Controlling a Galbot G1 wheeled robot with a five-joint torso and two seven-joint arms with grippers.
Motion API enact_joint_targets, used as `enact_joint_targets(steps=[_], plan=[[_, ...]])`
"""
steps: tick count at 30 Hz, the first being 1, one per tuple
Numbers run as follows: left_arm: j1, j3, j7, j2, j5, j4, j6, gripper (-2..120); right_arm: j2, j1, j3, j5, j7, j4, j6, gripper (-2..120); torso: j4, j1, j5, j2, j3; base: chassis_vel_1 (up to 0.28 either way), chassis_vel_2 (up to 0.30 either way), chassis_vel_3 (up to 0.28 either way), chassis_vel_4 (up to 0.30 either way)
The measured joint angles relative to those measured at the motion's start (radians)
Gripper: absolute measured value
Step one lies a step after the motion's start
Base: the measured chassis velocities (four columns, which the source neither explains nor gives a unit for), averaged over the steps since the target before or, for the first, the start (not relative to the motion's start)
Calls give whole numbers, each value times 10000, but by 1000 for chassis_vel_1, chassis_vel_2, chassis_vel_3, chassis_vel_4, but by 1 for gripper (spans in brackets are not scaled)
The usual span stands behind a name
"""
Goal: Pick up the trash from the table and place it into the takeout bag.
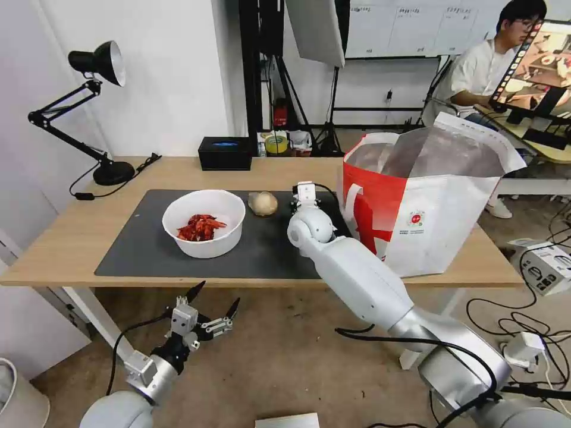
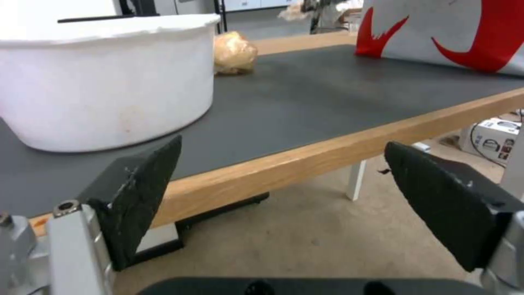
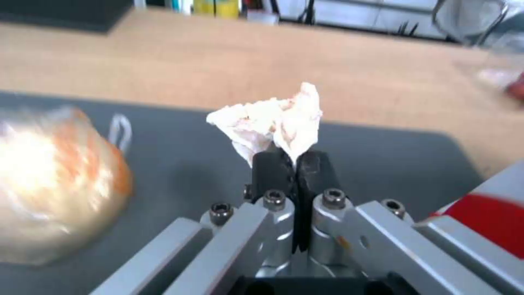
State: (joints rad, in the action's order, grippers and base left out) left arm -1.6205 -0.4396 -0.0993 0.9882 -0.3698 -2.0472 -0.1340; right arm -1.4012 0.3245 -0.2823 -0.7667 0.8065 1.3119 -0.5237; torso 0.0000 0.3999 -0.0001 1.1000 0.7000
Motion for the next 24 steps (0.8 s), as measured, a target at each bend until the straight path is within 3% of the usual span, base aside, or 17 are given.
enact_joint_targets(steps=[24], plan=[[-49,-66,209,255,-22,169,-80,100,1117,889,-521,284,516,3102,620,0,0,0,1,1,-1,0,0,0,0]])
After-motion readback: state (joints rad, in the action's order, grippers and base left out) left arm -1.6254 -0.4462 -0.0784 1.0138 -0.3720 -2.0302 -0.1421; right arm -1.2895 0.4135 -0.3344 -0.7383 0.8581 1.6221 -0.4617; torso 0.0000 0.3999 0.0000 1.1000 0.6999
